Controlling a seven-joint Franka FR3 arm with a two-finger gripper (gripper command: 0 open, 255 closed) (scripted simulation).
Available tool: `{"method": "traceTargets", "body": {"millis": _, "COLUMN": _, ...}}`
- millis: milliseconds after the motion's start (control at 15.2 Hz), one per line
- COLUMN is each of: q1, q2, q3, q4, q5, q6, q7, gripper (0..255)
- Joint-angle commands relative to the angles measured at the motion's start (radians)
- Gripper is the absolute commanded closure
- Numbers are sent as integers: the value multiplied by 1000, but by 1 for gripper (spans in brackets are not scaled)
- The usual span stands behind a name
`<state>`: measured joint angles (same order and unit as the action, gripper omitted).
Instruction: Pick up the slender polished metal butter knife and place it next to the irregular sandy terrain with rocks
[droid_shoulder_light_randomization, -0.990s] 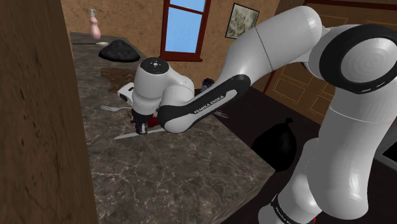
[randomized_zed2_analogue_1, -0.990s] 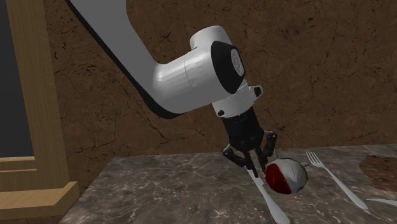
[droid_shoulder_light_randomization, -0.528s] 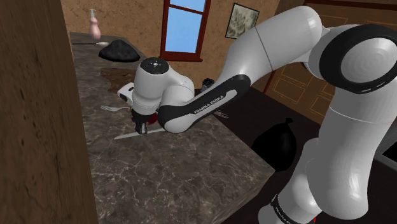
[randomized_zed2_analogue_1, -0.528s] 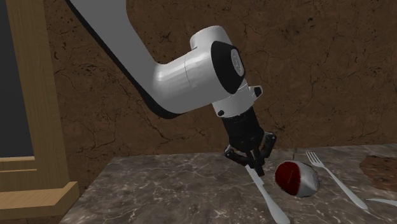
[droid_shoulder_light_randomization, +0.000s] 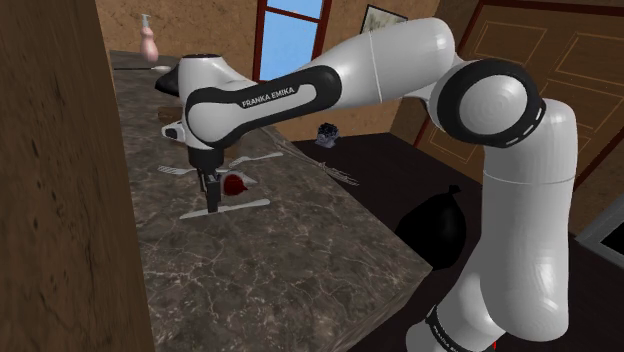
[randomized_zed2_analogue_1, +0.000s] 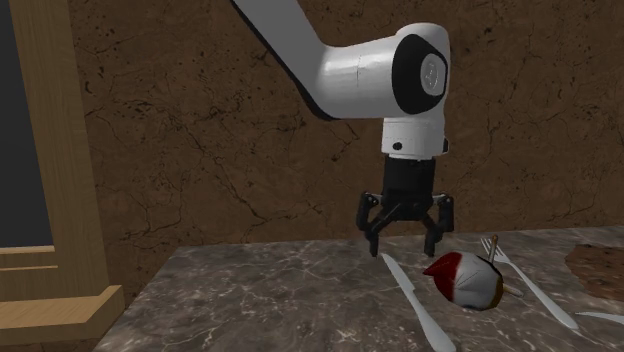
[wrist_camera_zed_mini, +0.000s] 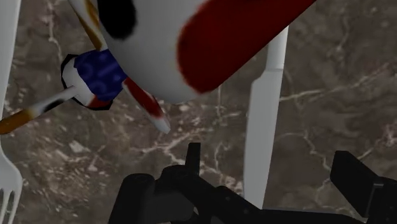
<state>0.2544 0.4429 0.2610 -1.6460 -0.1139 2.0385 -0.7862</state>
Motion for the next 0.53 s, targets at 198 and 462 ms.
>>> {"method": "traceTargets", "body": {"millis": 198, "q1": -1, "q2": 28, "q3": 0, "q4": -19, "q5": 2, "q6": 37, "q7": -5, "gripper": 0}}
{"method": "traceTargets", "body": {"millis": 462, "q1": -1, "q2": 28, "q3": 0, "q4": -19, "q5": 2, "q6": 37, "q7": -5, "gripper": 0}}
